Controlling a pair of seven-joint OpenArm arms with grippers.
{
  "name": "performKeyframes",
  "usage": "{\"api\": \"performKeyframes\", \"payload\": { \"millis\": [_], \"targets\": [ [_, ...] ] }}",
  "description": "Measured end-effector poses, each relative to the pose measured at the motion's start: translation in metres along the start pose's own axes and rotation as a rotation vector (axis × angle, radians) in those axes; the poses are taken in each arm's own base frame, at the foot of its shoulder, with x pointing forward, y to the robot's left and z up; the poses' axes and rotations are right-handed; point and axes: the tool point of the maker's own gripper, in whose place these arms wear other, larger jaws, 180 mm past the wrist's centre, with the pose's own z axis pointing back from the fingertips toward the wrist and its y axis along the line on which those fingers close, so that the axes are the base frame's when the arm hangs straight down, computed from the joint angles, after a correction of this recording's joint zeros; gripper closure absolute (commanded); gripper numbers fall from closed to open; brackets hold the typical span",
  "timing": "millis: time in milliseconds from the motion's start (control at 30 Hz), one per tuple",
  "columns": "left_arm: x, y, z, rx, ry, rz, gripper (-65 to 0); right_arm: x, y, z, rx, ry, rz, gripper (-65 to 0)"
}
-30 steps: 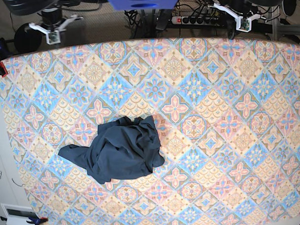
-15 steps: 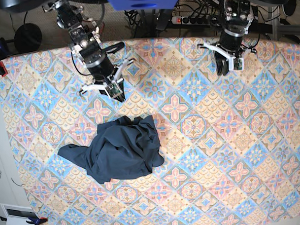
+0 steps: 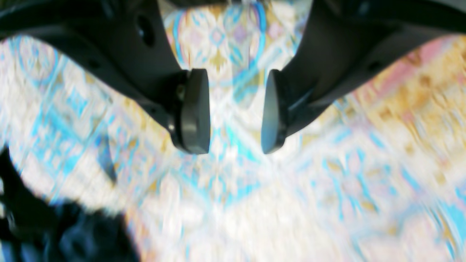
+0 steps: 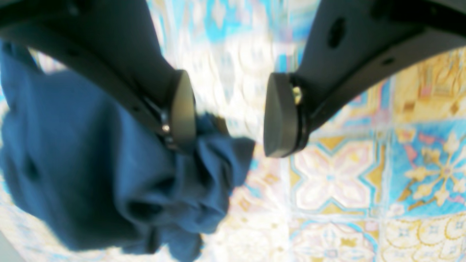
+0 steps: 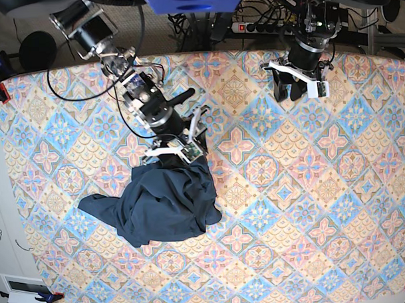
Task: Layout the t-shirt on the table in an organized manner, then fold the t-shirt properly
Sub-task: 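Reach the right gripper down and grasp the crumpled navy t-shirt, then drag the grasped shirt away from the left gripper with the right gripper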
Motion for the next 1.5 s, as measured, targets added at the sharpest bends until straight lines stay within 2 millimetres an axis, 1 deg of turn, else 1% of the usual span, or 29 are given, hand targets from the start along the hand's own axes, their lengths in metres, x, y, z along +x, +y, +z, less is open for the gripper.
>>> {"api": "performKeyframes", "payload": {
  "millis": [67,133,200,267,333,433,467,567,633,667,733,767,833,867,933,1000,1100,1167,1267,1300,1333,1367,1400,1467,1500],
  "targets": [
    [0.002,-0.002,-0.004,-0.012,0.015,0.016,-23.8,0.001,0.005,-0.010,0.011,0.005,0.012,-29.3],
    [0.003,-0.005,-0.006,-0.026,0.023,0.033,-23.8,-0.004,0.009,-0.019,0.036,0.029,0.048,-29.3],
    [-0.001,-0.007,-0.005,-0.037,0.039,0.057,-23.8,-0.006,0.008,-0.026,0.038,0.048,0.068,-29.3],
    [-0.004,-0.007,-0.003,-0.036,0.051,0.062,-23.8,-0.001,0.008,-0.037,0.029,0.050,0.064,-29.4],
    [-0.005,-0.007,-0.003,-0.035,0.053,0.063,-23.8,0.006,0.014,-0.047,0.038,0.044,0.049,-29.4],
    [-0.002,-0.006,-0.004,-0.035,0.044,0.061,-23.8,0.008,0.026,-0.059,0.062,0.059,0.037,-29.3],
    [-0.002,-0.006,-0.004,-0.035,0.044,0.060,-23.8,0.008,0.026,-0.062,0.066,0.064,0.039,-29.2],
    [-0.004,-0.006,-0.003,-0.034,0.050,0.063,-23.8,-0.002,0.010,-0.071,0.034,0.100,0.058,-28.7],
    [-0.004,-0.006,-0.004,-0.034,0.050,0.062,-23.8,-0.010,-0.002,-0.073,0.012,0.126,0.060,-26.6],
    [-0.003,-0.007,-0.004,-0.036,0.047,0.062,-23.8,-0.011,-0.005,-0.073,0.004,0.128,0.060,-25.0],
    [-0.003,-0.006,-0.004,-0.035,0.048,0.063,-23.8,-0.005,-0.007,-0.075,0.007,0.121,0.069,-23.7],
    [-0.004,-0.006,-0.003,-0.035,0.050,0.062,-23.8,0.001,-0.008,-0.076,0.009,0.110,0.074,-23.7],
    [-0.004,-0.006,-0.003,-0.035,0.050,0.063,-23.8,0.011,-0.016,-0.079,-0.012,0.087,0.083,-24.6],
    [-0.004,-0.006,-0.003,-0.034,0.050,0.063,-23.8,0.012,-0.021,-0.079,-0.026,0.081,0.109,-25.3],
    [-0.003,-0.007,-0.004,-0.035,0.047,0.062,-23.8,0.005,-0.030,-0.079,-0.065,0.103,0.177,-26.5],
    [-0.003,-0.006,-0.004,-0.035,0.048,0.063,-23.8,-0.007,-0.035,-0.076,-0.090,0.138,0.244,-26.4],
    [-0.004,-0.006,-0.004,-0.035,0.050,0.063,-23.8,-0.023,-0.039,-0.077,-0.108,0.199,0.298,-25.9],
    [-0.004,-0.006,-0.004,-0.034,0.049,0.063,-23.8,-0.028,-0.040,-0.078,-0.110,0.212,0.304,-20.7],
    [-0.004,-0.006,-0.004,-0.035,0.050,0.063,-23.8,-0.028,-0.039,-0.078,-0.109,0.209,0.303,-3.1],
    [-0.004,-0.006,-0.004,-0.035,0.050,0.063,-23.8,-0.025,-0.039,-0.077,-0.110,0.206,0.305,0.0],
    [-0.004,-0.006,-0.004,-0.035,0.050,0.063,-23.8,-0.020,-0.040,-0.075,-0.113,0.197,0.306,0.0],
    [-0.004,-0.006,-0.004,-0.034,0.050,0.062,-23.8,-0.011,-0.040,-0.072,-0.116,0.173,0.303,-1.3],
    [-0.003,-0.006,-0.004,-0.035,0.049,0.062,-23.8,0.007,-0.040,-0.068,-0.125,0.124,0.305,-1.5],
    [-0.004,-0.006,-0.003,-0.034,0.050,0.063,-23.8,0.047,-0.033,-0.058,-0.138,0.004,0.296,-1.1],
    [-0.004,-0.006,-0.003,-0.034,0.051,0.063,-23.8,0.062,-0.029,-0.054,-0.134,-0.042,0.288,-1.1]
  ]
}}
